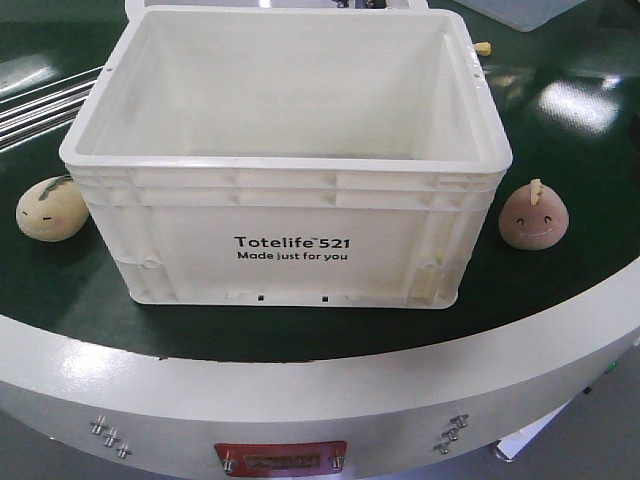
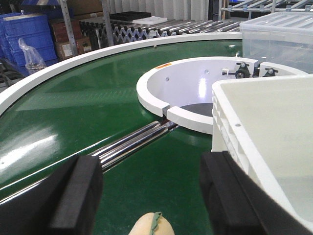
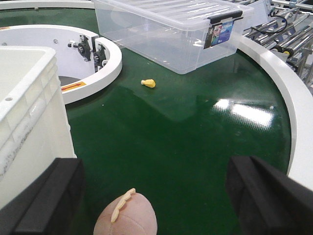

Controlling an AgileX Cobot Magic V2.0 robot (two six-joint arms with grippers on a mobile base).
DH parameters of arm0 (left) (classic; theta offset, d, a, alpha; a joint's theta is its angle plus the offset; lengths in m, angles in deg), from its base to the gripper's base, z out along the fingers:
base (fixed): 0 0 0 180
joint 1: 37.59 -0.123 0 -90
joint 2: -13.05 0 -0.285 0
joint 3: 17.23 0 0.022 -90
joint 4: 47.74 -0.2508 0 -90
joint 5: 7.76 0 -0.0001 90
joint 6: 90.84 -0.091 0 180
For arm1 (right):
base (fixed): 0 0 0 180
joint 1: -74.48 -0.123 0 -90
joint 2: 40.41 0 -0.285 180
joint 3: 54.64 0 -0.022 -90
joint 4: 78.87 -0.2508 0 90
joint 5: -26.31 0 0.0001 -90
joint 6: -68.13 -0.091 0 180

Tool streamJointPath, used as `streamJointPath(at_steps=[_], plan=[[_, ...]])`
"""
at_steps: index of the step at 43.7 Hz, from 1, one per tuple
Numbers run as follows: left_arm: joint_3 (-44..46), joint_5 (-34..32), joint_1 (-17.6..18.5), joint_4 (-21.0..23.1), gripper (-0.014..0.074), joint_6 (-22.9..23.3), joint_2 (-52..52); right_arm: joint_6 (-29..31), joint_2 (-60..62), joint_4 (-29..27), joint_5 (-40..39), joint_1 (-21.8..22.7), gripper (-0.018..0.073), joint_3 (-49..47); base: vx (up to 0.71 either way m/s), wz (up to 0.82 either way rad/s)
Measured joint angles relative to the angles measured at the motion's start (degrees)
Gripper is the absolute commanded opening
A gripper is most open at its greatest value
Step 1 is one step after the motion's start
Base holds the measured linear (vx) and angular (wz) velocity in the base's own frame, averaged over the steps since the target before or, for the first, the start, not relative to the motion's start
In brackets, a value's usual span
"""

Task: Place moving items into box and shelve
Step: 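Grasp the pink plush with right gripper, pale plush with left gripper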

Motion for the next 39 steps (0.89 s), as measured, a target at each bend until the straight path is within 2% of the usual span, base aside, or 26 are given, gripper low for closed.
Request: streamJointPath(at_steps=[5, 6, 17, 33, 34, 35, 39], plan=[[0.0, 0.47, 0.0, 0.0, 0.0544, 0.0, 0.0, 0.0, -1.33, -0.33, 2.24, 0.0, 0.0613, -2.06, 0.0, 0.0], [0.0, 1.17, 0.0, 0.0, 0.0544, 0.0, 0.0, 0.0, -10.45, -2.5, 10.81, 0.0, 0.0613, -11.83, 0.0, 0.0], [0.0, 1.27, 0.0, 0.0, 0.0544, 0.0, 0.0, 0.0, -23.99, -4.24, 19.34, 0.0, 0.0604, -21.6, 0.0, 0.0], [0.0, 2.14, 0.0, 0.0, 0.0544, 0.0, 0.0, 1.79, -39.1, -5.32, 23.3, 0.0, 0.0592, -28.78, 0.0, 0.0], [0.0, 3.72, 0.0, 0.0, 0.0544, 0.0, 0.0, 2.82, -45.37, -5.32, 23.53, 0.0, 0.0592, -29.16, 0.0, 0.0], [0.0, 3.72, 0.0, 0.0, 0.0544, 0.0, 0.0, 2.93, -46.68, -5.32, 23.53, 0.0, 0.0592, -29.16, 0.0, 0.0], [0.0, 3.72, 0.0, 0.0, 0.0544, 0.0, 0.0, 3.0, -47.94, -5.32, 23.53, 0.0, 0.0592, -29.16, 0.0, 0.0]])
